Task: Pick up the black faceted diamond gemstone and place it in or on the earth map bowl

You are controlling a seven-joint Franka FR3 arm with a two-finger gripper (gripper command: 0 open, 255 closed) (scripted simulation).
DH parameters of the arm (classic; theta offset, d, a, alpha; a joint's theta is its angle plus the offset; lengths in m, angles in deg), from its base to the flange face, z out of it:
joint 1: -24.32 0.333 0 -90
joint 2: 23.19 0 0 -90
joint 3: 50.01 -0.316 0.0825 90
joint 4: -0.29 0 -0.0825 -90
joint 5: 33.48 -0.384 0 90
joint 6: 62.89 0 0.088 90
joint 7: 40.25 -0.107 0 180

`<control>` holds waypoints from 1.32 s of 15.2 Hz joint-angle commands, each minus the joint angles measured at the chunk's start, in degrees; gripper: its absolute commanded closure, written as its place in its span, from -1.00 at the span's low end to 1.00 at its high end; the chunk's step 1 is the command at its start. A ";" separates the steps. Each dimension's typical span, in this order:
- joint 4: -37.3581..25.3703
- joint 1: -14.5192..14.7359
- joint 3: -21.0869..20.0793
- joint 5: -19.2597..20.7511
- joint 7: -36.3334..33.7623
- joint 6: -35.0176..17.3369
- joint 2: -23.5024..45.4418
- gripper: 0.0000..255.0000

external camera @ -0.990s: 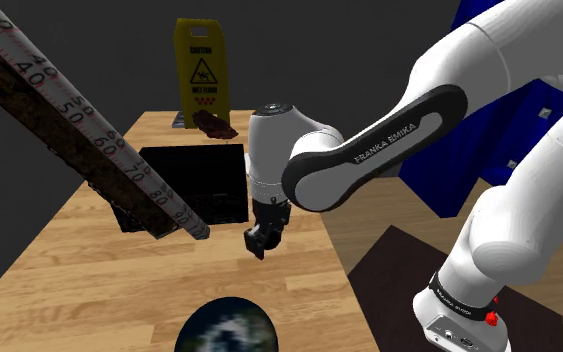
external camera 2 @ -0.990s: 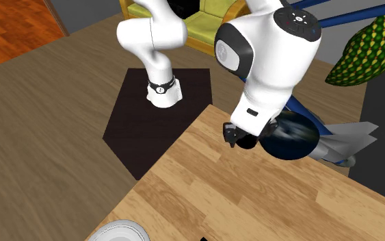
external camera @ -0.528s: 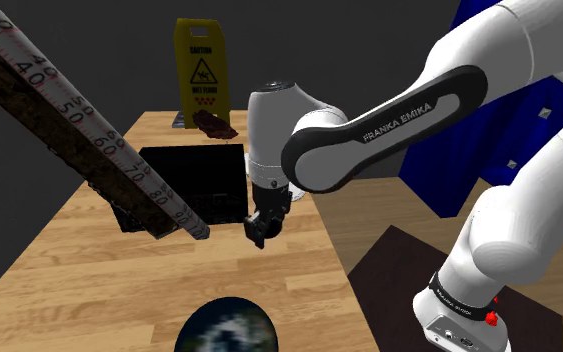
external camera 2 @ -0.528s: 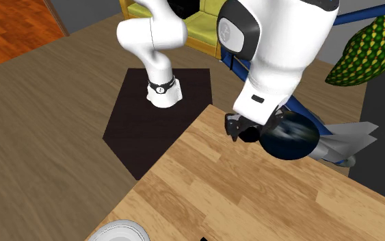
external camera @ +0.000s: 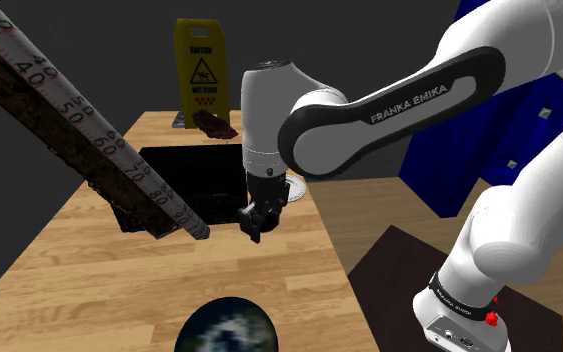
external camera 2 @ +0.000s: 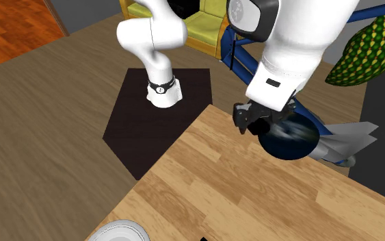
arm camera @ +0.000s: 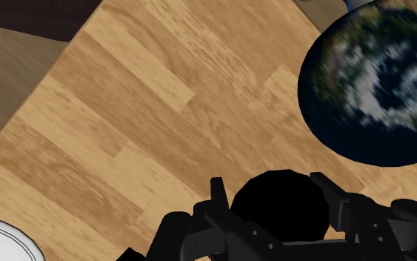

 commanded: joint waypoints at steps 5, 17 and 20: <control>-6.96 2.44 -5.93 3.76 -10.74 0.40 7.06 1.00; -24.02 11.98 -11.12 17.77 -30.98 3.19 26.06 1.00; -22.69 12.22 -10.81 18.59 -31.52 1.18 27.00 1.00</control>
